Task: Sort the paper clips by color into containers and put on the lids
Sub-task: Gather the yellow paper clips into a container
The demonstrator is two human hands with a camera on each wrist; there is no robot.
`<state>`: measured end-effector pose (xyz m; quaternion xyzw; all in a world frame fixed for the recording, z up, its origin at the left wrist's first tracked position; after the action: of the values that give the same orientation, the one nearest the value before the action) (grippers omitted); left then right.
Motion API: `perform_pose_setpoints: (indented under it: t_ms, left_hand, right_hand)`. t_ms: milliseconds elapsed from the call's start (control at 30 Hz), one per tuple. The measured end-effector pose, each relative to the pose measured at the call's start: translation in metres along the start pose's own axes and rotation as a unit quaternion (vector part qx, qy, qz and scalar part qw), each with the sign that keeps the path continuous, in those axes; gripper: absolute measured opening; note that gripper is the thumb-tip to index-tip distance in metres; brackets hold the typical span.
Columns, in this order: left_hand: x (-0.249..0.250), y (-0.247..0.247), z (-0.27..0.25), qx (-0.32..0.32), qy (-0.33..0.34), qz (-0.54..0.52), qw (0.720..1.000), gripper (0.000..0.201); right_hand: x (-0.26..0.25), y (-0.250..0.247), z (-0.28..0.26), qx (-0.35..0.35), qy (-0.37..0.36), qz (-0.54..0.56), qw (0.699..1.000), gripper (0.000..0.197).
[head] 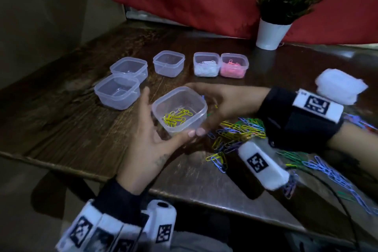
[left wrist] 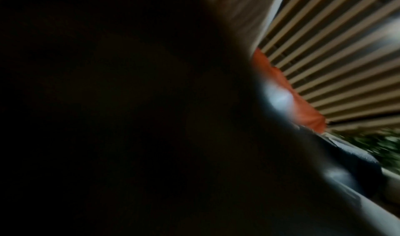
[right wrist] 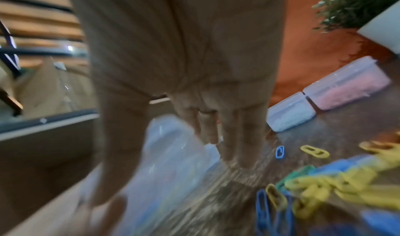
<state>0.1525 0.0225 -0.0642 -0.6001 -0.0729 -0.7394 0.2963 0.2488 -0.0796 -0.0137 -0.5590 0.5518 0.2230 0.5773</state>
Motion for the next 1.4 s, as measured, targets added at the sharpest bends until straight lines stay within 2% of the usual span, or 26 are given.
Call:
perform_pose_setpoints:
  t_ms: [67, 167, 233, 300, 333, 367, 433, 467, 567, 633, 733, 800, 900, 967, 1033, 1100, 1167, 1300, 1400]
  left_hand:
    - [0.027, 0.009, 0.004, -0.094, 0.024, -0.017, 0.995, 0.119]
    - [0.064, 0.031, 0.008, -0.247, 0.032, 0.002, 0.968, 0.125]
    - [0.078, 0.05, 0.009, -0.365, 0.044, 0.054, 0.928, 0.123]
    - [0.078, 0.067, 0.016, -0.464, 0.058, 0.159, 0.87, 0.122]
    - [0.072, 0.071, 0.027, -0.473, 0.06, 0.221, 0.851, 0.111]
    - [0.067, 0.075, 0.042, -0.46, 0.065, 0.28, 0.84, 0.091]
    - [0.055, 0.084, 0.073, -0.408, 0.096, 0.391, 0.819, 0.055]
    - [0.05, 0.091, 0.085, -0.395, 0.116, 0.446, 0.795, 0.049]
    - [0.042, 0.108, 0.11, -0.378, 0.146, 0.585, 0.703, 0.061]
    - [0.044, 0.116, 0.122, -0.386, 0.173, 0.616, 0.664, 0.063]
    - [0.047, 0.127, 0.128, -0.41, 0.207, 0.6, 0.655, 0.052]
    - [0.04, 0.134, 0.126, -0.416, 0.22, 0.597, 0.649, 0.038]
    - [0.027, 0.145, 0.127, -0.408, 0.226, 0.58, 0.668, 0.018]
    - [0.022, 0.15, 0.129, -0.41, 0.209, 0.58, 0.672, 0.017]
    - [0.026, 0.152, 0.134, -0.391, 0.19, 0.579, 0.69, 0.022]
    - [0.036, 0.159, 0.137, -0.371, 0.194, 0.551, 0.722, 0.023]
    - [0.044, 0.171, 0.132, -0.379, 0.203, 0.521, 0.738, 0.023]
    - [0.045, 0.191, 0.118, -0.434, 0.189, 0.528, 0.705, 0.037]
    - [0.045, 0.192, 0.121, -0.454, 0.198, 0.529, 0.689, 0.027]
  right_hand:
    - [-0.001, -0.009, -0.027, 0.088, -0.032, 0.054, 0.994, 0.085]
    - [-0.003, -0.013, -0.078, 0.159, -0.052, 0.164, 0.972, 0.077]
    - [0.0, -0.011, -0.116, 0.216, -0.071, 0.181, 0.957, 0.076]
    - [0.013, -0.01, -0.154, 0.309, -0.092, 0.196, 0.926, 0.069]
    - [0.023, -0.008, -0.171, 0.359, -0.097, 0.212, 0.904, 0.068]
    - [0.036, -0.005, -0.186, 0.407, -0.095, 0.231, 0.879, 0.069]
    - [0.06, 0.004, -0.203, 0.478, -0.086, 0.252, 0.837, 0.075]
    - [0.07, 0.009, -0.203, 0.498, -0.086, 0.255, 0.825, 0.076]
    - [0.083, 0.022, -0.194, 0.53, -0.1, 0.244, 0.806, 0.078]
    - [0.087, 0.025, -0.188, 0.531, -0.108, 0.248, 0.803, 0.079]
    - [0.091, 0.032, -0.181, 0.506, -0.11, 0.263, 0.814, 0.072]
    - [0.094, 0.033, -0.18, 0.505, -0.115, 0.267, 0.813, 0.074]
    - [0.098, 0.032, -0.183, 0.51, -0.126, 0.279, 0.804, 0.076]
    - [0.099, 0.032, -0.188, 0.513, -0.136, 0.298, 0.793, 0.079]
    - [0.101, 0.032, -0.191, 0.518, -0.139, 0.298, 0.79, 0.082]
    - [0.103, 0.031, -0.192, 0.519, -0.144, 0.308, 0.784, 0.081]
    - [0.104, 0.031, -0.191, 0.515, -0.154, 0.315, 0.782, 0.08]
    - [0.102, 0.031, -0.191, 0.51, -0.16, 0.317, 0.784, 0.083]
    - [0.103, 0.032, -0.192, 0.498, -0.172, 0.341, 0.779, 0.083]
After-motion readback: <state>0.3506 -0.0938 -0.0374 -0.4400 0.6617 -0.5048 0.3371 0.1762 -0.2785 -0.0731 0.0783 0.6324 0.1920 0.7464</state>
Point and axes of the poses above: each hand's wrist, its own z-axis towards the middle knuckle, its own y-axis out of the palm, x = y × z, the point moved 6 cm from there along z, towards the middle knuckle, and after that the axes turned 11 degrees about z, right-handed, at the moved point
